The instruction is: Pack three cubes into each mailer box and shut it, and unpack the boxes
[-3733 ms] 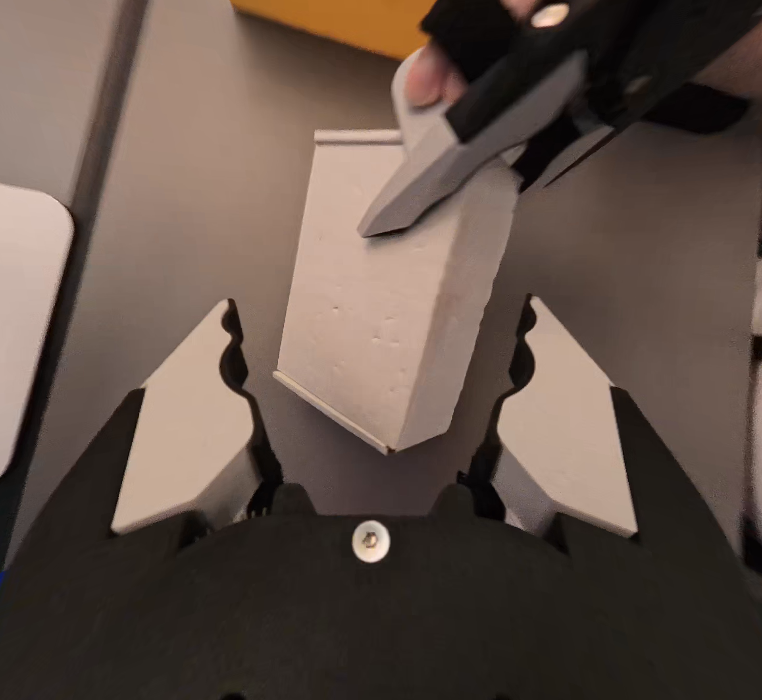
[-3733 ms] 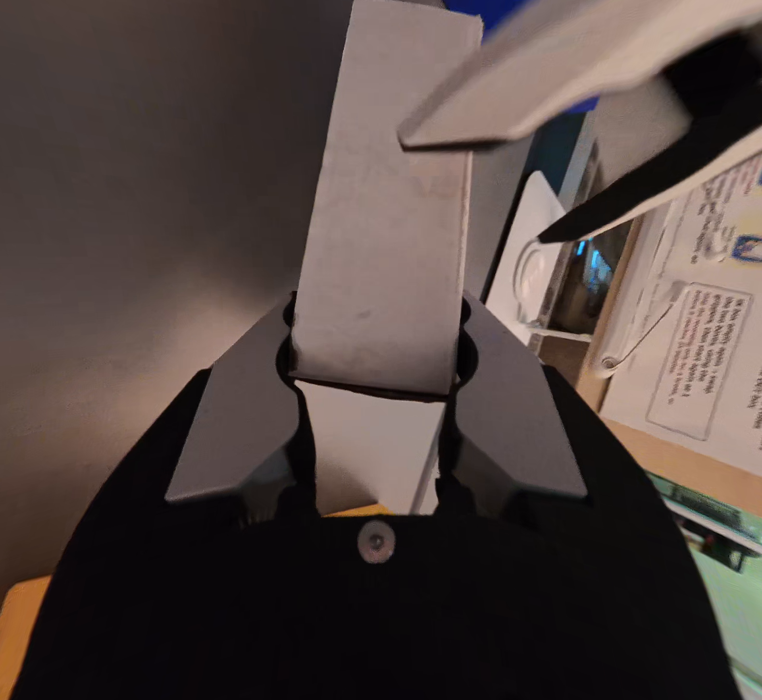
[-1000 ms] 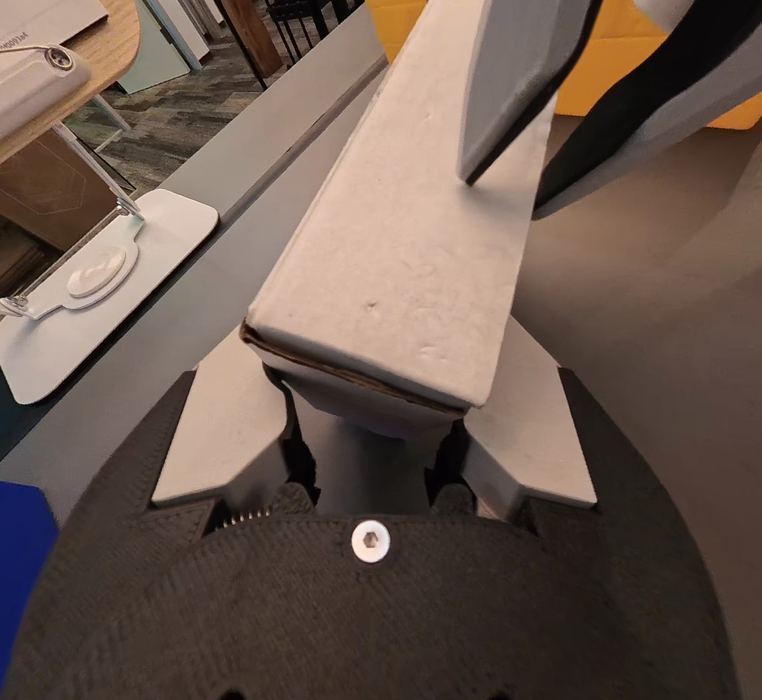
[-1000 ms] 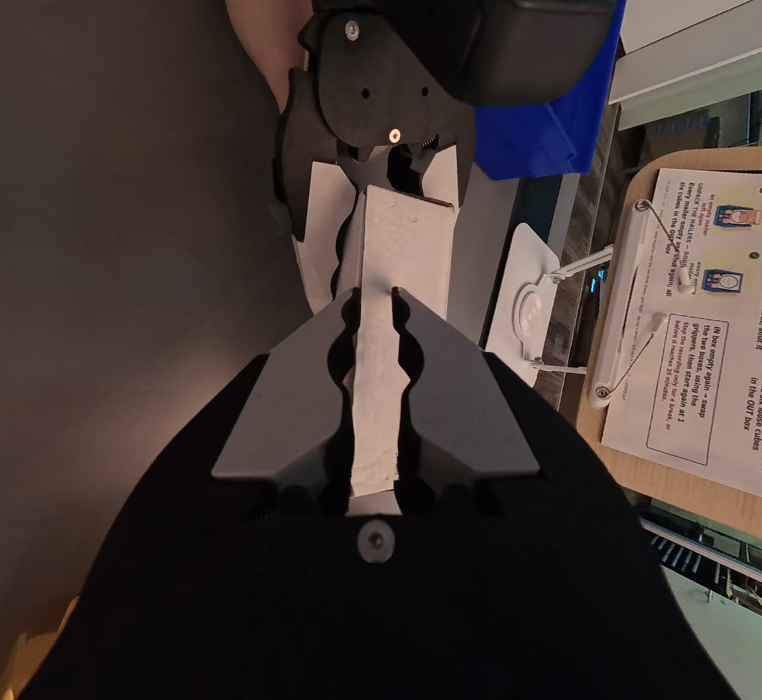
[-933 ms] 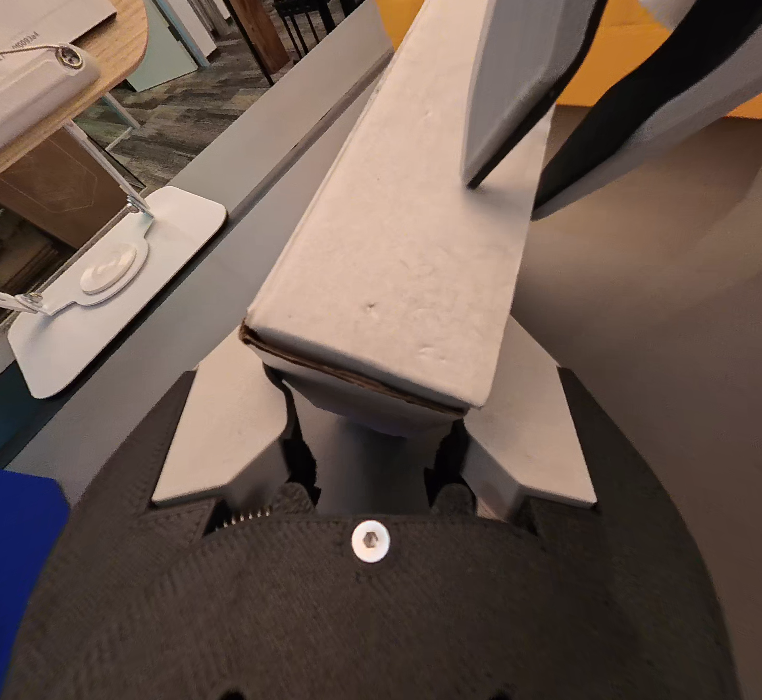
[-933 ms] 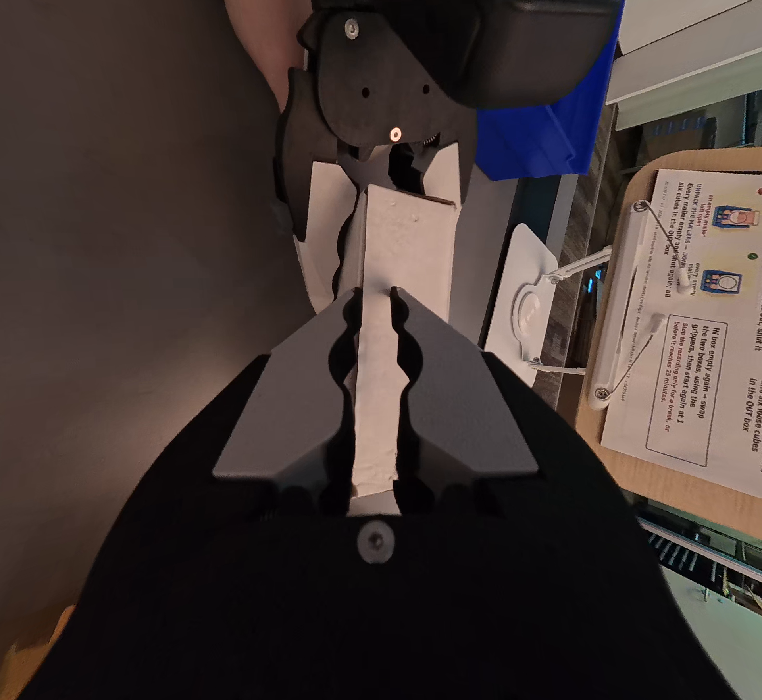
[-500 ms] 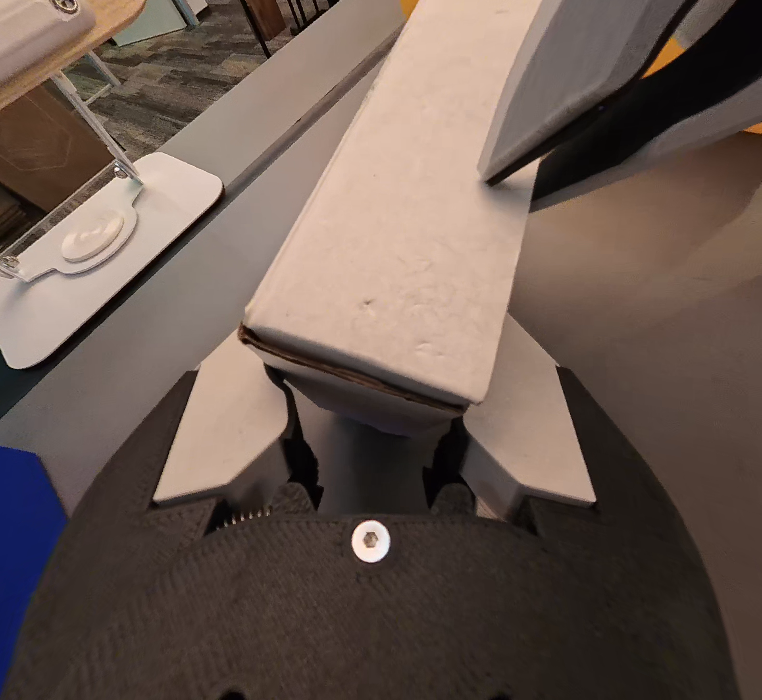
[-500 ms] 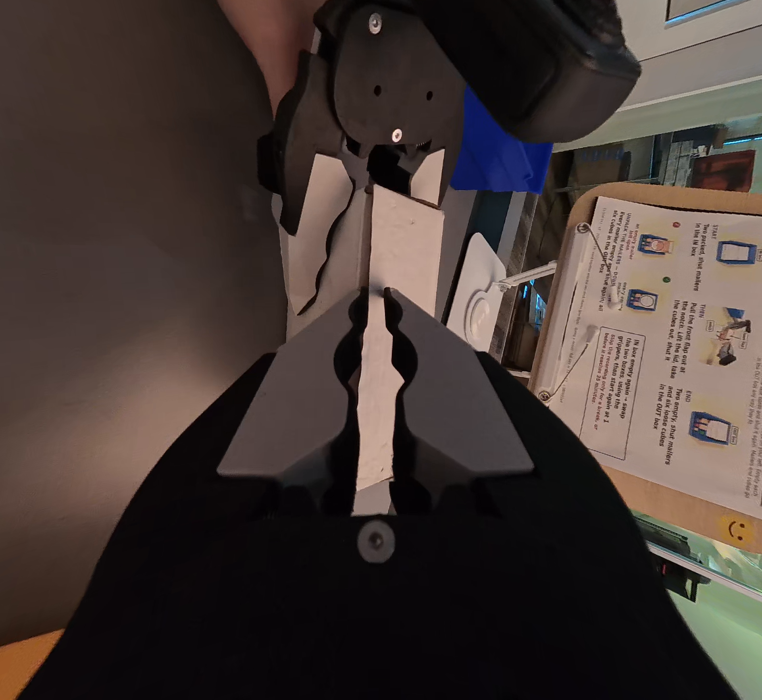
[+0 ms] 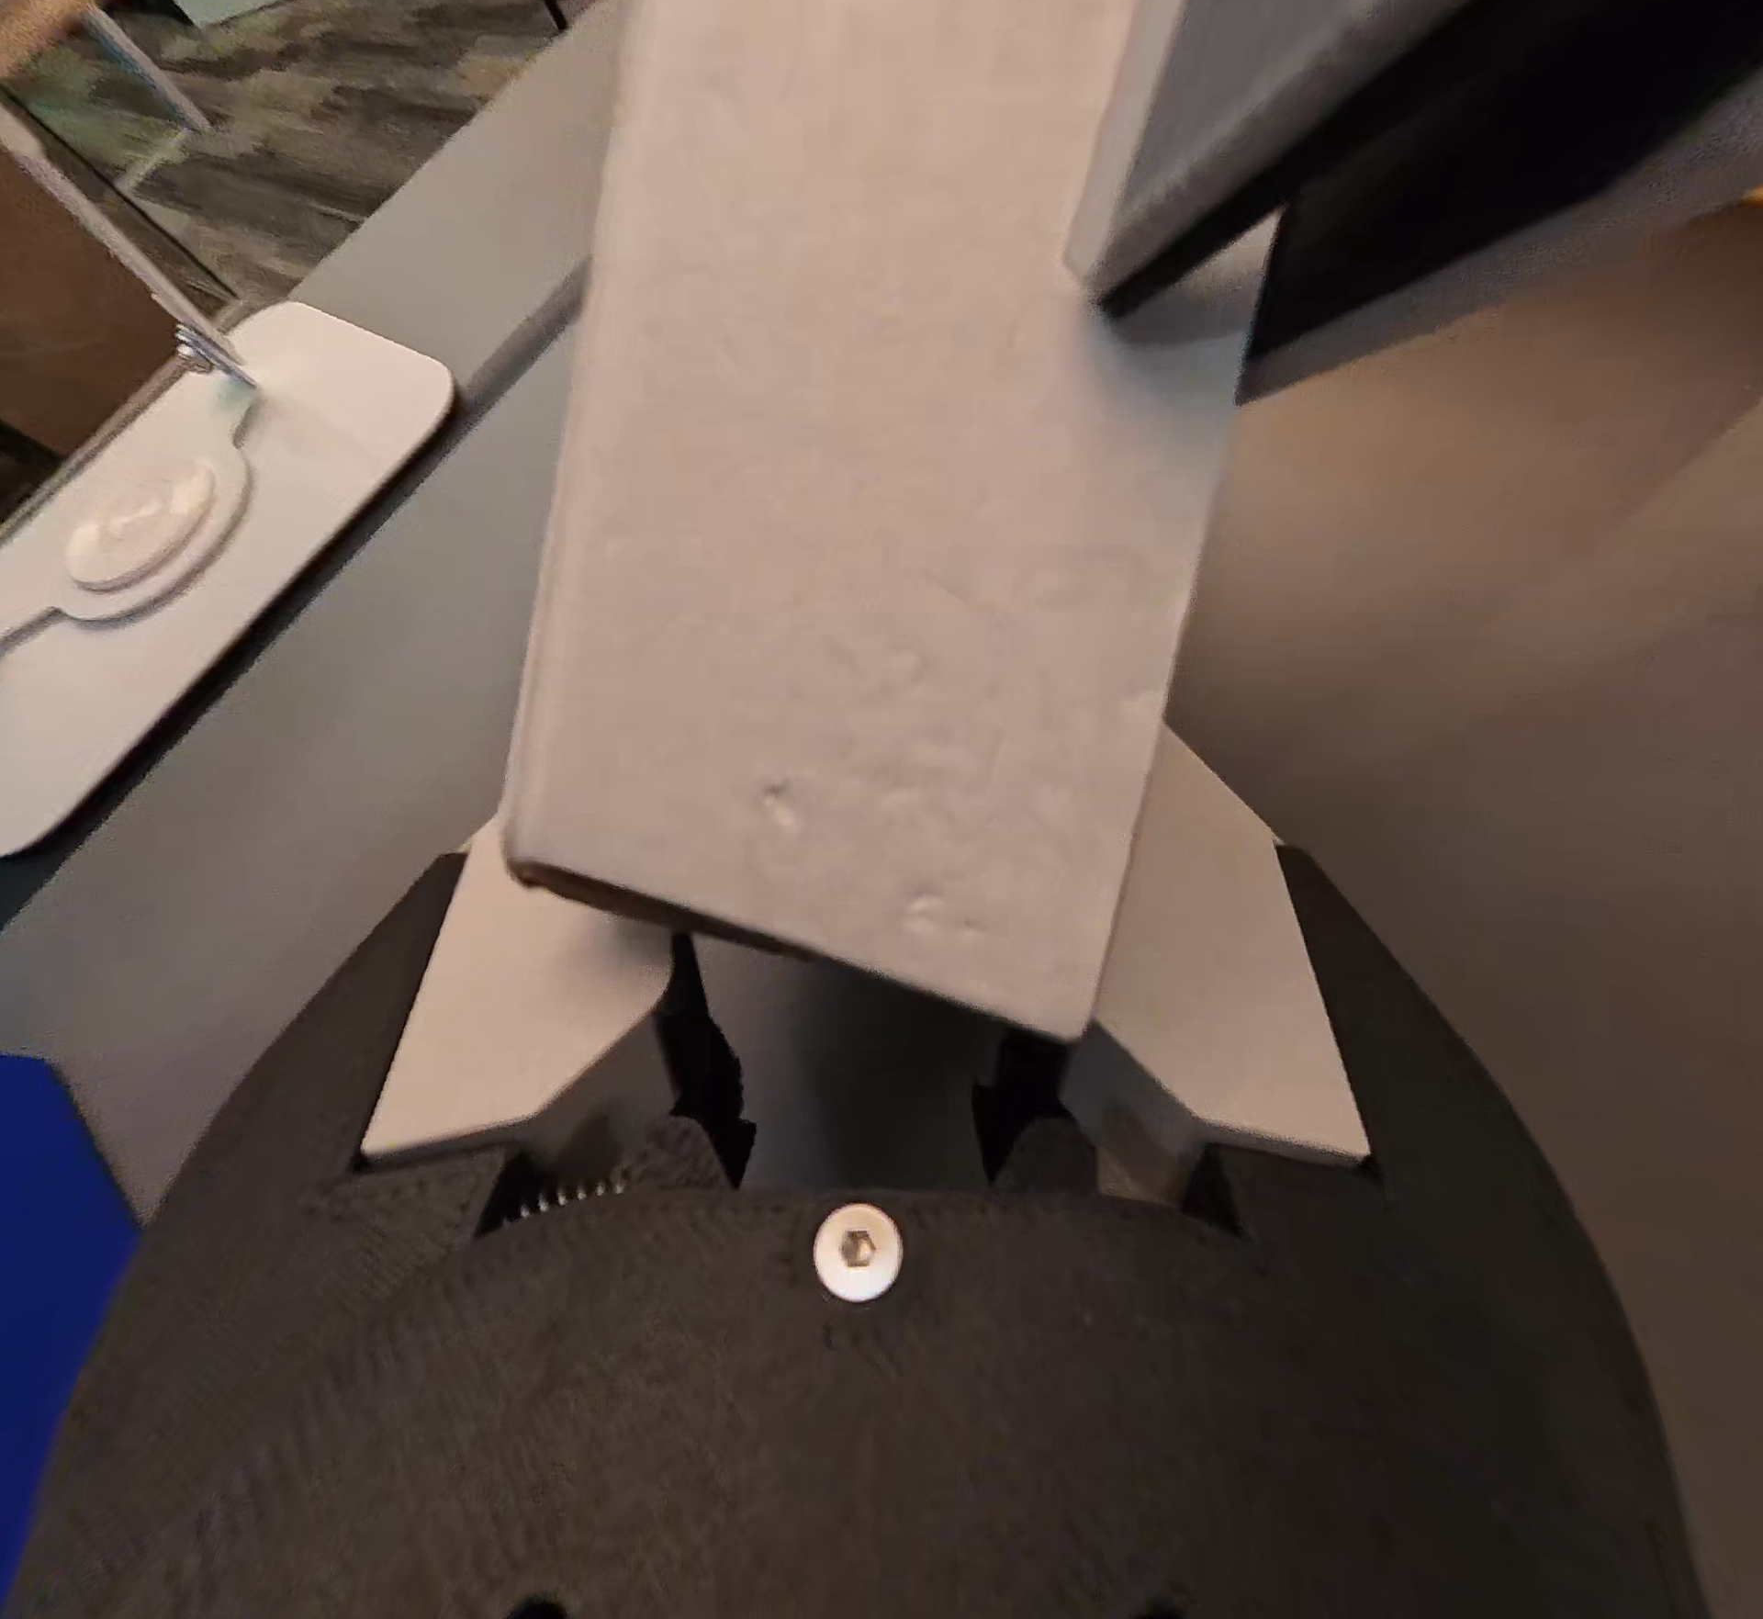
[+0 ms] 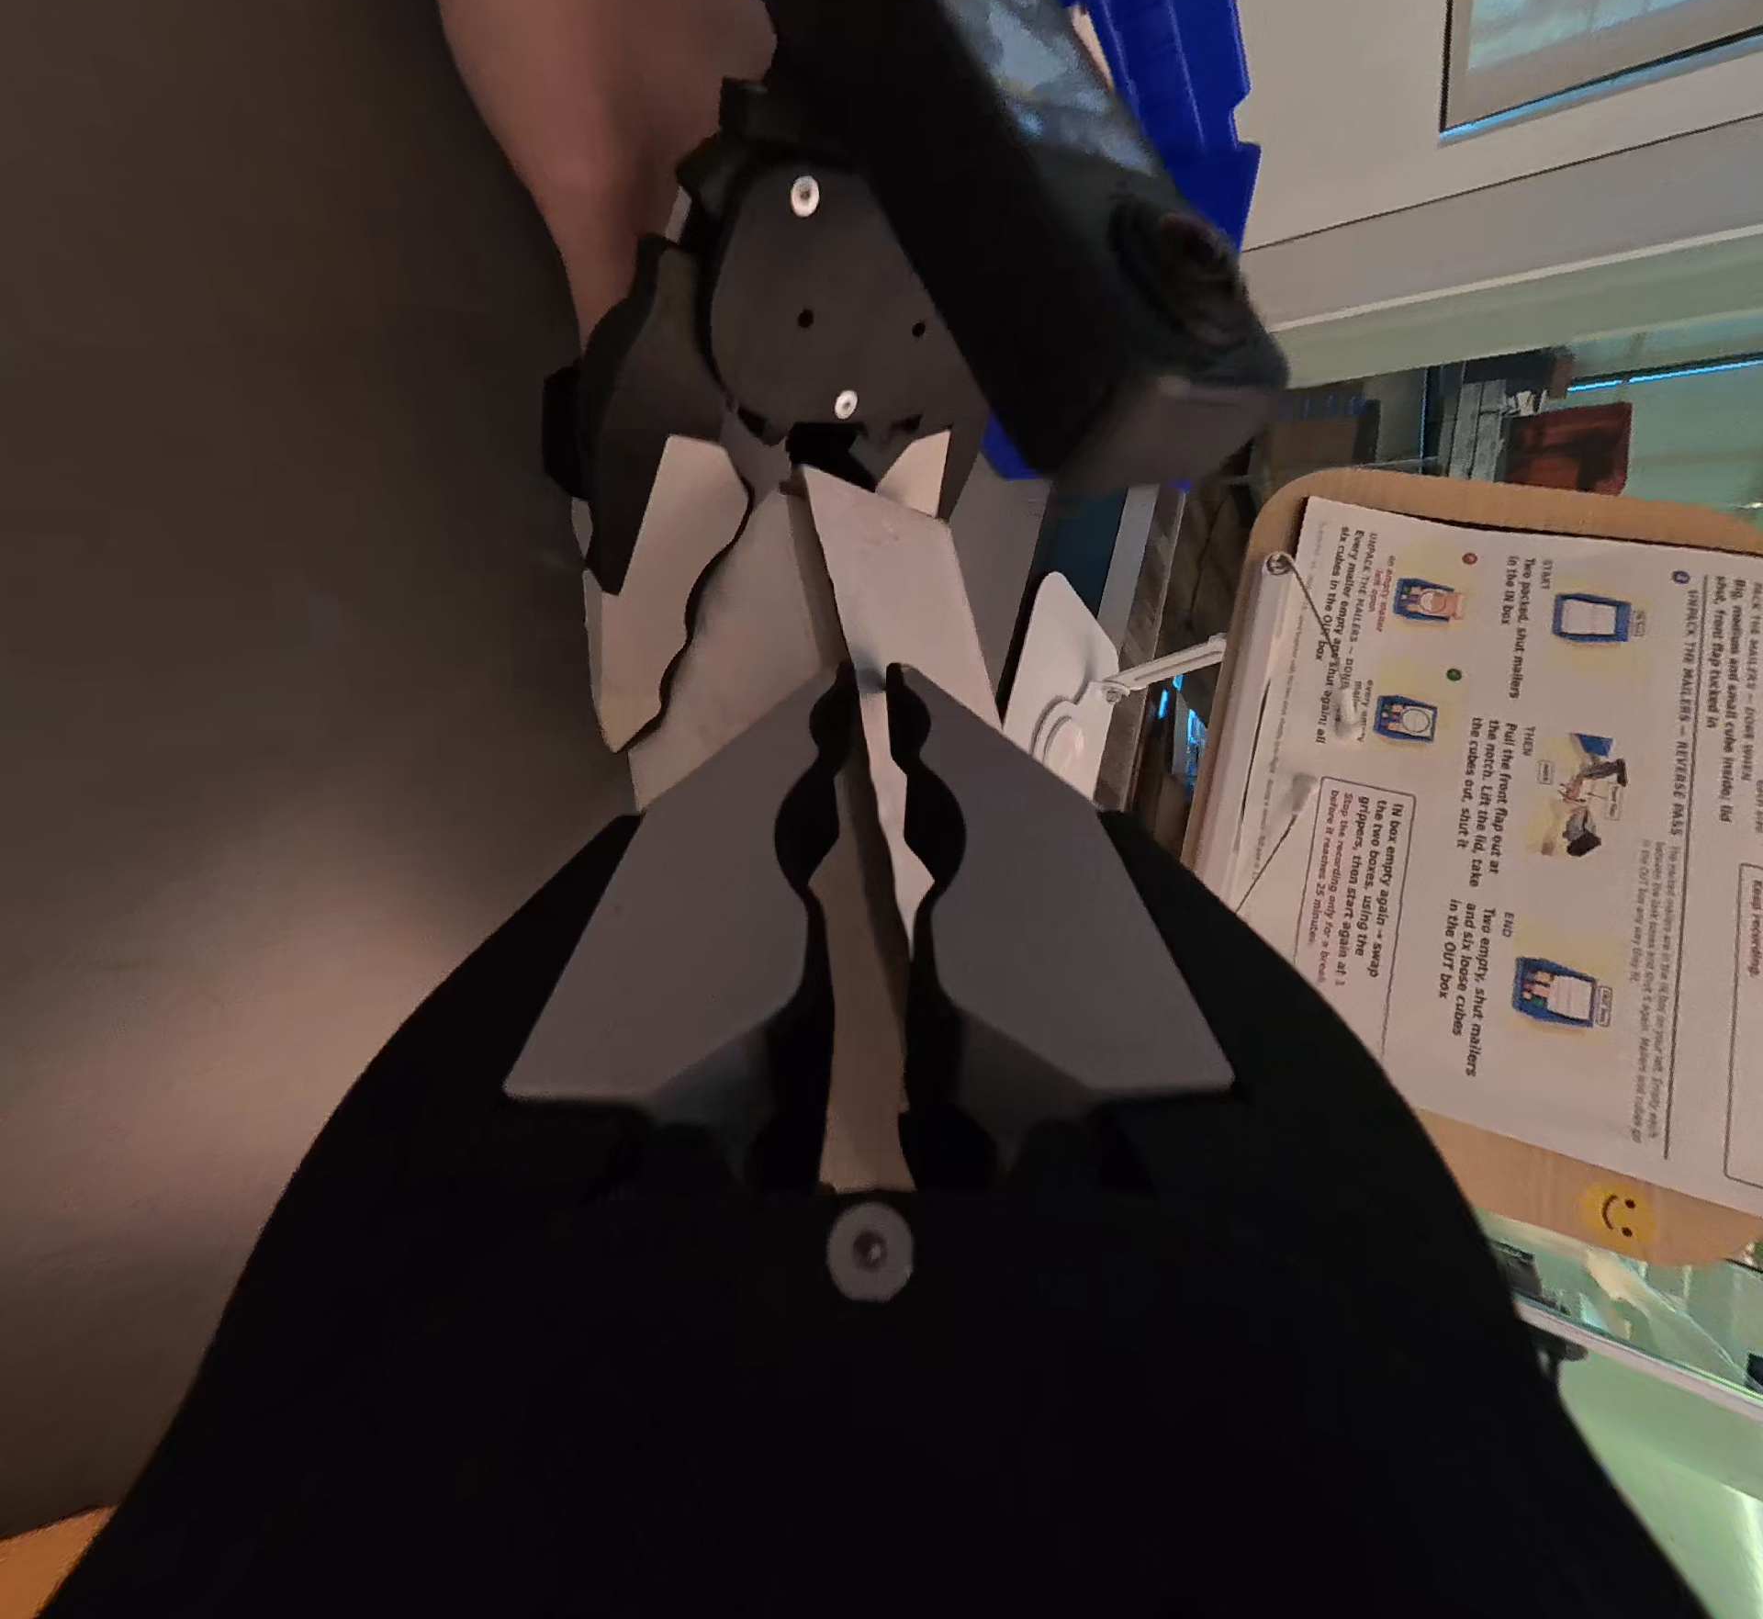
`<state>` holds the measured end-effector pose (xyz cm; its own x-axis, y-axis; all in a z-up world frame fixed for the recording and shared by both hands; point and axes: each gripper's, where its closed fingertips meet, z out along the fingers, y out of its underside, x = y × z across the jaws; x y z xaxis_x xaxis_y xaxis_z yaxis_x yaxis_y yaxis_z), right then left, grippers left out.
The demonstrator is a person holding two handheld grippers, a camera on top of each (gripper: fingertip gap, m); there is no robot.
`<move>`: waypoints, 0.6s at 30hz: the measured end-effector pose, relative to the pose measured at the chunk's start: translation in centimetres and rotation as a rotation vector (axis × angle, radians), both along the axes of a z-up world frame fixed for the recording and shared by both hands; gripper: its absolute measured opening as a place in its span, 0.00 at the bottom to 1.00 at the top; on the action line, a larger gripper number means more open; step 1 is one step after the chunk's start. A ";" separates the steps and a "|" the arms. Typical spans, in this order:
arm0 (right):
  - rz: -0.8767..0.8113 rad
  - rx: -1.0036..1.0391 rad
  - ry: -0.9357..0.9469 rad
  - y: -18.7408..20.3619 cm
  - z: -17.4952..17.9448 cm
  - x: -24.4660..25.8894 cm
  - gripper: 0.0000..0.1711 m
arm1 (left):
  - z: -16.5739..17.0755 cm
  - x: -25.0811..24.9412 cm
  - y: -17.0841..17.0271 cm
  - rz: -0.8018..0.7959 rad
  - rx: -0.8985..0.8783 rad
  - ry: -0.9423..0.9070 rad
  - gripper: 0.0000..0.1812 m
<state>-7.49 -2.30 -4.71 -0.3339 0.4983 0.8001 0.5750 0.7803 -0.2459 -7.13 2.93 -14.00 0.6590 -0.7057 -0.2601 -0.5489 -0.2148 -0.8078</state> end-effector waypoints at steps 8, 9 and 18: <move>-0.065 -0.088 0.007 1.9 -0.1 1.6 0.02 | 2.8 1.0 -0.8 -0.072 0.112 -0.155 0.48; -0.067 -0.099 0.008 1.9 -0.2 1.6 0.02 | 2.7 1.3 -0.8 -0.085 0.122 -0.150 0.50; -0.074 0.031 0.038 3.1 -0.3 0.8 0.01 | 1.6 1.2 -0.2 -0.060 -0.023 -0.201 0.48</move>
<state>-6.66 0.78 -5.00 -0.2658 0.4950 0.8272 0.6221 0.7436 -0.2451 -5.92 2.71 -12.37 0.6526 -0.7496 -0.1106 -0.3891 -0.2064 -0.8978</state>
